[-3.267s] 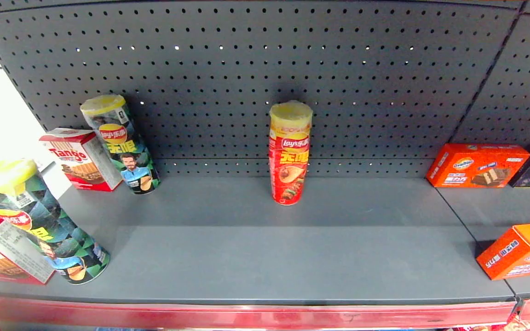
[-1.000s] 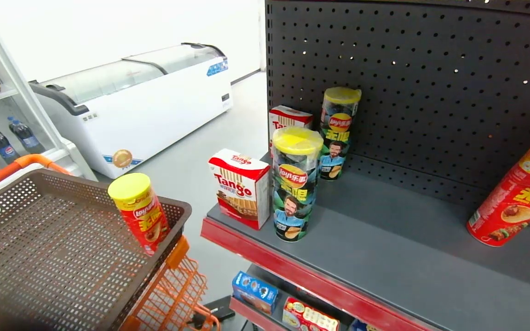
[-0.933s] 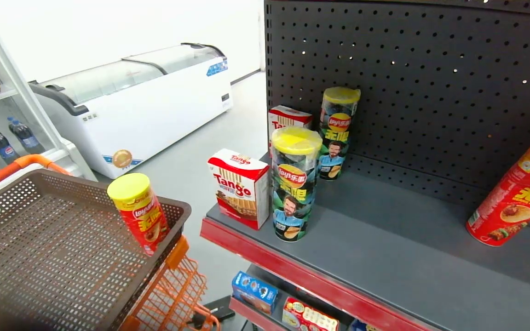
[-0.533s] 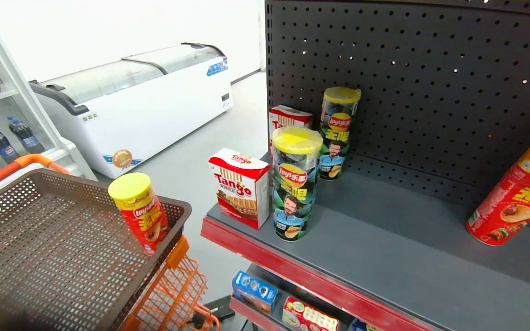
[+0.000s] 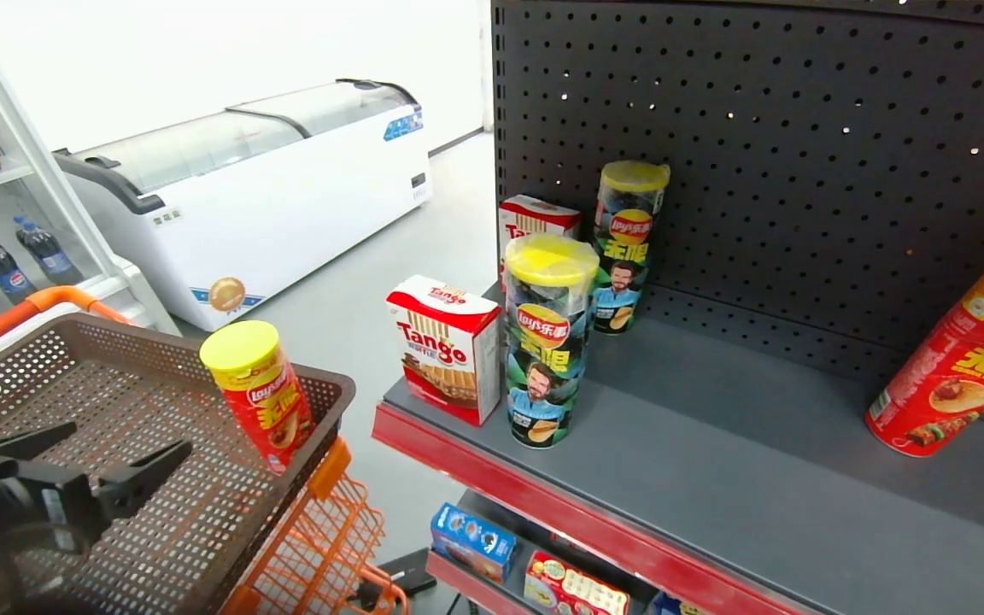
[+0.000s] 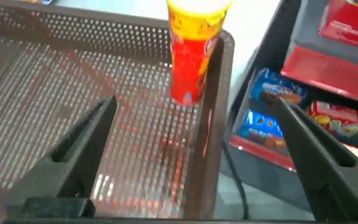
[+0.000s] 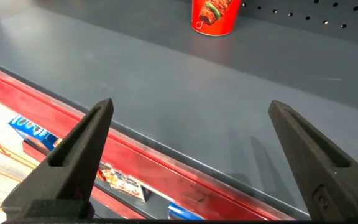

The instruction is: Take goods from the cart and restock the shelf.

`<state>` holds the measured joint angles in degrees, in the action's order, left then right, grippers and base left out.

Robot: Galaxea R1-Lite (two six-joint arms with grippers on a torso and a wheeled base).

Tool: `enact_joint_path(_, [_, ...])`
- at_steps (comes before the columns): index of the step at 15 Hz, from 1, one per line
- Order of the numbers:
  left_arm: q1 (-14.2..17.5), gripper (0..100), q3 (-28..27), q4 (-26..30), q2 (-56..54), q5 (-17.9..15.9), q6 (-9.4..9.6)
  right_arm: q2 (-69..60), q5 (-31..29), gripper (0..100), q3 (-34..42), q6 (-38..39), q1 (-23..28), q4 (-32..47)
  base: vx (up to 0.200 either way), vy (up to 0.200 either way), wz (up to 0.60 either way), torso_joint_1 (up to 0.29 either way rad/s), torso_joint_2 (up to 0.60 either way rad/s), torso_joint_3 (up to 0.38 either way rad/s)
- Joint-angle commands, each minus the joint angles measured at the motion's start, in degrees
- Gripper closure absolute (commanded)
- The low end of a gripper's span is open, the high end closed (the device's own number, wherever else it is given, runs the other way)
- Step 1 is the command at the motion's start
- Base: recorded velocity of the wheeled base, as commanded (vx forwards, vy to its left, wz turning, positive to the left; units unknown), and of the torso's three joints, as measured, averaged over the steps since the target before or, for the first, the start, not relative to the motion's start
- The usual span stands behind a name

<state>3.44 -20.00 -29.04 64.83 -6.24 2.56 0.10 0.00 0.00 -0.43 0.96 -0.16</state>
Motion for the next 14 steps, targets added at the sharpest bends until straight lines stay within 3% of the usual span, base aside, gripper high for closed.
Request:
enact_joint_path(1, [0.34,0,4.01,-17.46,18.23,-0.53,-0.10,0.08,0.00,0,0.00,-0.01,0.00,-0.02,0.000,0.000,0.00,0.000,0.00,0.000])
enact_joint_path(8, [-1.15,0,1.72,-34.86,35.01,-0.97,0.60,0.08,0.00,0,0.00,-0.01,0.00,-0.02,0.000,0.000,0.00,0.000,0.00,0.000])
enact_joint_path(14, [-1.50,0,-6.36,-38.29,43.98,-0.88,0.25,0.08,0.00,0,0.00,-0.01,0.00,-0.02,0.000,0.000,0.00,0.000,0.00,0.000])
